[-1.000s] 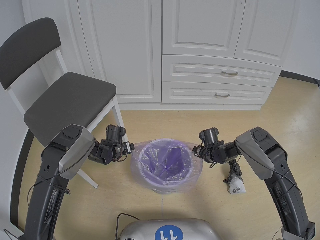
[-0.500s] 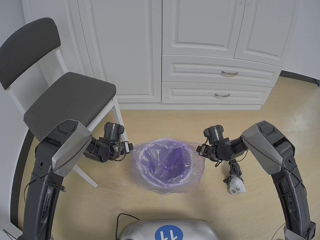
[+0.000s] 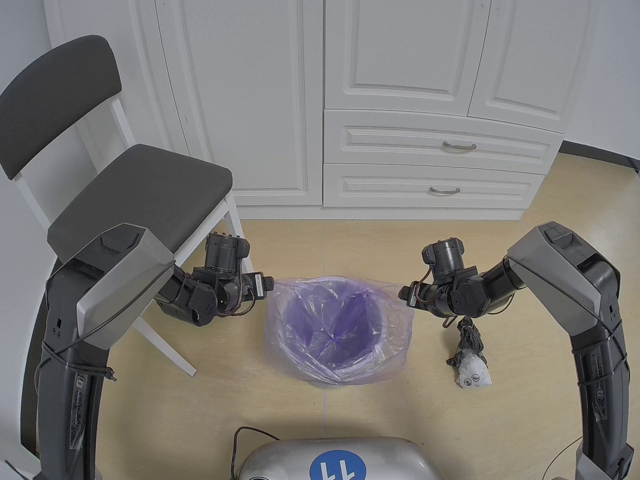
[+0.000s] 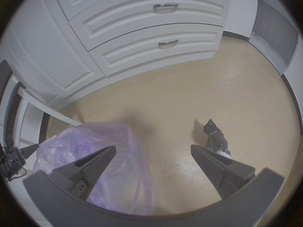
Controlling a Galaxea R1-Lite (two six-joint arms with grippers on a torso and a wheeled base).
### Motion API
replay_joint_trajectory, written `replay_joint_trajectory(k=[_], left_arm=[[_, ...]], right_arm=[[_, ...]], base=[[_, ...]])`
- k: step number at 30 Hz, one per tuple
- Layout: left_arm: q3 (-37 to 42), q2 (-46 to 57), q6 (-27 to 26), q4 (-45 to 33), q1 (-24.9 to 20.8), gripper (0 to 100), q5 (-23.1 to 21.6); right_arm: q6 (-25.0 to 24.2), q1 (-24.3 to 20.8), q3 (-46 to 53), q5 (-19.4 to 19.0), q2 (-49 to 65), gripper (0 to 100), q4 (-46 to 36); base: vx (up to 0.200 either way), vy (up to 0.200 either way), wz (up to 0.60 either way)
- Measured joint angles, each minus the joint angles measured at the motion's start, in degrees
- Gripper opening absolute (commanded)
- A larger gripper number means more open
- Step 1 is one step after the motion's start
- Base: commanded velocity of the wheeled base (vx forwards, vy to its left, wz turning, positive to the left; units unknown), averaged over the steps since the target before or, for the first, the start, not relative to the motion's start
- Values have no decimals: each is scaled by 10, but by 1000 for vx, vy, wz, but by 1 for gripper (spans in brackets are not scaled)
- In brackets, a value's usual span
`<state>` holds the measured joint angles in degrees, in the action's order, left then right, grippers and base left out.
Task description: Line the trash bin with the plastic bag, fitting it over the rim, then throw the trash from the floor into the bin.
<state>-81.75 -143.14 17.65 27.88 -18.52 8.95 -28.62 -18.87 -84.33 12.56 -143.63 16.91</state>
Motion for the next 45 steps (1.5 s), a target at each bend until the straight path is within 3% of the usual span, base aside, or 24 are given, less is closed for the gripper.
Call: replay_joint_trajectory(k=[4,8,11,14,17,22,31,45], left_arm=[[26,16,-9,22,-4,100,-11],[50,28,-10,49,-6,100,-55],[77,36,-11,81,-7,100,-85],[105,47,-19,94,-7,100,-105],[133,60,-46,91,-8,100,-129],[162,77,-101,27,-9,100,-156],[134,87,-114,-91,-4,100,-167],[117,30,-168,-54,34,100,-197]], right_arm=[[-9,-5,19,-59,18,100,5],[-38,-10,36,-132,32,100,8],[-43,-15,51,-156,40,100,8],[-8,-17,76,-155,50,100,8],[65,-20,112,-145,64,100,8],[147,-24,173,-131,84,100,8],[160,-47,199,-126,69,100,8],[163,-65,188,-126,21,100,6]], base=[[0,0,0],[0,0,0],[0,0,0],[0,0,0],[0,0,0],[0,0,0],[0,0,0],[0,0,0]])
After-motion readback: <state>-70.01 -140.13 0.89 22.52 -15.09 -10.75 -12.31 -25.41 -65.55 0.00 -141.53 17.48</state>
